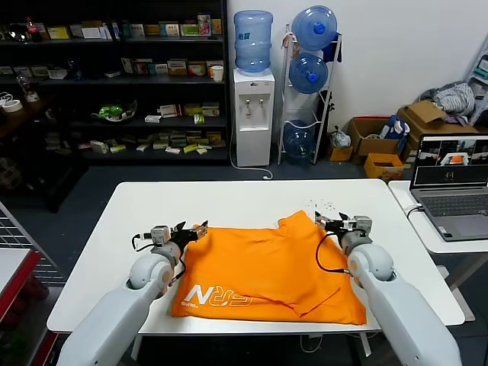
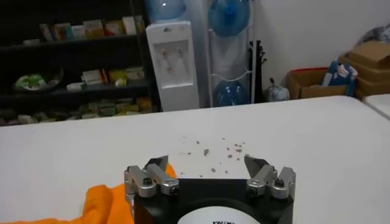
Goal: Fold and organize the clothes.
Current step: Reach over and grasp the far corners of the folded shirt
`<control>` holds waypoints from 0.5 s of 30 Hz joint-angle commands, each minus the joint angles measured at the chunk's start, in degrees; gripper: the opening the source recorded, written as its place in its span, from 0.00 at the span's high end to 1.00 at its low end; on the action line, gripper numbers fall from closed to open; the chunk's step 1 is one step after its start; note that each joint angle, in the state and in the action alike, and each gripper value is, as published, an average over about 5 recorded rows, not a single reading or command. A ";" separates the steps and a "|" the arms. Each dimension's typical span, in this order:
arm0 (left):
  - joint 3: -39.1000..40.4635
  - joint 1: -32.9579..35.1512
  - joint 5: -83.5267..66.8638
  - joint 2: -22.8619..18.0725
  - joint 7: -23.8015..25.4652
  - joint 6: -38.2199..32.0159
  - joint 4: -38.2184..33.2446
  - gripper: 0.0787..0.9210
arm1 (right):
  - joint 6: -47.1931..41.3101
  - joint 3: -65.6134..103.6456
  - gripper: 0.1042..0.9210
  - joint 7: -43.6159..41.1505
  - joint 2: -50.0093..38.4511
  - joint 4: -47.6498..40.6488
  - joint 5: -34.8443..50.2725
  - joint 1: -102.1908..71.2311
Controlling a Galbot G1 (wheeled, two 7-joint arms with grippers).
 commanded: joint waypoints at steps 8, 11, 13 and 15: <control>3.35 -5.99 0.41 -1.56 1.09 1.38 9.60 0.12 | -2.27 -4.22 0.12 -2.67 4.11 -10.73 -2.18 6.65; 3.40 -5.68 0.79 -1.31 0.97 1.41 9.36 0.12 | -2.03 -4.50 0.12 -2.94 4.34 -10.86 -2.49 6.49; 3.40 -5.46 0.88 -1.13 0.66 1.59 8.96 0.12 | -2.06 -4.73 0.12 -3.02 4.44 -10.74 -2.53 6.43; 3.45 -5.17 0.69 -0.80 0.25 1.99 8.09 0.12 | -2.16 -4.98 0.12 -3.01 4.54 -10.57 -2.49 6.38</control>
